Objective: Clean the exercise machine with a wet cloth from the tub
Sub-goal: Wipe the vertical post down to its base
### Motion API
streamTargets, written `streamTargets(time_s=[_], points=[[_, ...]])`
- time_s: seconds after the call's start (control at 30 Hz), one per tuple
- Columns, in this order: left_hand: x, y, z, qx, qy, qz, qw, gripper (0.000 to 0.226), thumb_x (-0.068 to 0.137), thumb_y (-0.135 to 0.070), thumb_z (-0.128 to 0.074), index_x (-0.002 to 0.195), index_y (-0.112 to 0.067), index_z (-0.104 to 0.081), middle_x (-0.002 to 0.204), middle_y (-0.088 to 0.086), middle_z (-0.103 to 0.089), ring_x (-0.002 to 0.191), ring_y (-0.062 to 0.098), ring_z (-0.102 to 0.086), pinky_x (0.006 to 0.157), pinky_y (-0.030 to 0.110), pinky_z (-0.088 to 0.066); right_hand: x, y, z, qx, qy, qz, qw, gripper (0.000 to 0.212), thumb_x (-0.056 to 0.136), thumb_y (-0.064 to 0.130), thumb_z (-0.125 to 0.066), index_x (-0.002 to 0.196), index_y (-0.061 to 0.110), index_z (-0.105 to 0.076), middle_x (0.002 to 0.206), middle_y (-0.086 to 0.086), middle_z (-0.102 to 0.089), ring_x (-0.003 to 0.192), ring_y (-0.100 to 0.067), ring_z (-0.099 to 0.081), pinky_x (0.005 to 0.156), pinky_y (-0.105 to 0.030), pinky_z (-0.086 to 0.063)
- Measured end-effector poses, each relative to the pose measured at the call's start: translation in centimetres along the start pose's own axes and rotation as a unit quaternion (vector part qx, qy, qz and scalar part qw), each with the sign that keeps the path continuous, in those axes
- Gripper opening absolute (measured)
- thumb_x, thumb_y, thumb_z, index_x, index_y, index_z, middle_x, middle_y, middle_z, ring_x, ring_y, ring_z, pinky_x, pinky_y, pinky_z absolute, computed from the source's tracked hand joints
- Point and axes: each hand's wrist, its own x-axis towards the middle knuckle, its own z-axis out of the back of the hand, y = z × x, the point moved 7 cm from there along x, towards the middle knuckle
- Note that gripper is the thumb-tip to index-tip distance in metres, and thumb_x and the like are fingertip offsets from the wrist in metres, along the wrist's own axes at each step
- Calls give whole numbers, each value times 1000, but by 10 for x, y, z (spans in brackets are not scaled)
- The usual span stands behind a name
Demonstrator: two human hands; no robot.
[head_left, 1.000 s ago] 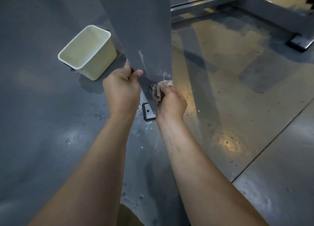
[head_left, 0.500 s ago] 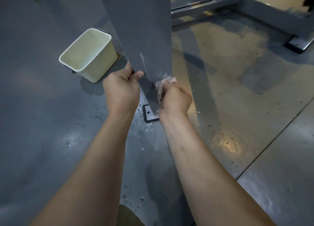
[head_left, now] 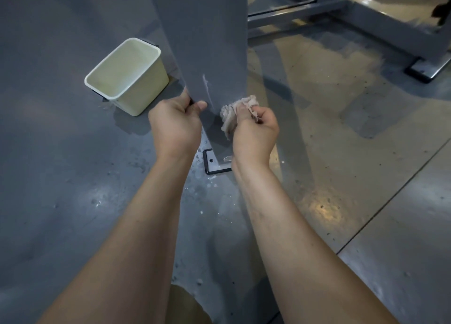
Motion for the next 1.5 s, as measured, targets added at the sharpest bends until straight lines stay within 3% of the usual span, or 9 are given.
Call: streamTargets(time_s=[0.13, 0.27, 0.4, 0.57, 0.7, 0.83, 1.0, 1.2, 1.5], points=[[1, 1, -1, -2, 2, 5, 1000, 26, 94, -12, -70, 118, -17, -77, 57, -36, -56, 56, -22, -39, 65, -1, -37, 0, 31, -8, -15, 17, 99, 995, 28, 93, 6, -68, 74, 20, -54, 63, 11, -52, 58, -5, -49, 62, -20, -44], [-3, -4, 3, 1, -3, 8, 1000, 30, 95, -13, -68, 123, -22, -76, 74, -32, -61, 54, -21, -41, 64, -3, -37, -7, 30, -4, -43, 16, 100, 994, 15, 95, 9, -68, 84, 14, -60, 71, 9, -58, 59, 3, -52, 63, -13, -44], [-2, -4, 2, 7, 7, 13, 1000, 21, 96, -12, -67, 111, -18, -79, 48, -23, -54, 50, -2, -40, 53, 5, -35, -11, 52, -13, -27, 11, 142, 989, 25, 94, 5, -66, 76, 20, -55, 69, 10, -56, 60, -3, -51, 63, -15, -43], [0, -3, 3, 40, 38, -2, 998, 16, 100, -17, -62, 91, -21, -74, 47, -15, -50, 51, 7, -38, 48, 13, -33, -13, 36, -6, -87, 20, 162, 983, 27, 94, 8, -68, 76, 20, -52, 70, 11, -53, 64, -5, -49, 67, -21, -42], [4, 2, 6, 43, 45, -22, 998, 20, 103, -19, -56, 103, -15, -75, 65, -4, -61, 60, 12, -41, 52, 9, -35, -18, 61, -17, -55, 6, 197, 979, 31, 94, 9, -67, 73, 23, -49, 73, 5, -54, 65, -6, -49, 66, -21, -43], [3, 4, 4, 37, 56, -41, 997, 25, 104, -20, -54, 118, -20, -75, 64, -13, -64, 61, 12, -51, 58, 9, -36, -27, 56, -20, -110, 24, 257, 960, 23, 92, 3, -68, 80, 18, -55, 93, -13, -59, 75, 6, -52, 71, -6, -40], [4, 4, 7, 26, 52, -47, 997, 28, 105, -21, -54, 126, -17, -72, 107, 0, -73, 95, 16, -58, 65, 4, -35, -28, 48, -21, -139, 20, 257, 956, 21, 91, 2, -68, 79, 16, -58, 92, -5, -58, 77, 4, -53, 70, -4, -37], [3, 5, 6, 6, 52, -32, 998, 24, 103, -16, -55, 119, -15, -74, 69, -11, -63, 57, -4, -47, 59, 6, -34, -37, 51, -25, -214, 42, 357, 908, 12, 85, -6, -64, 85, 6, -63, 94, 2, -45, 74, 6, -48, 71, -4, -35], [5, 6, 4, -14, 60, -24, 998, 29, 104, -16, -54, 124, -25, -73, 67, -12, -58, 60, -6, -47, 65, 14, -39, -42, 75, -31, -215, 25, 459, 861, 12, 85, -7, -64, 85, 5, -66, 93, 2, -43, 71, -14, -48, 70, -12, -39]])
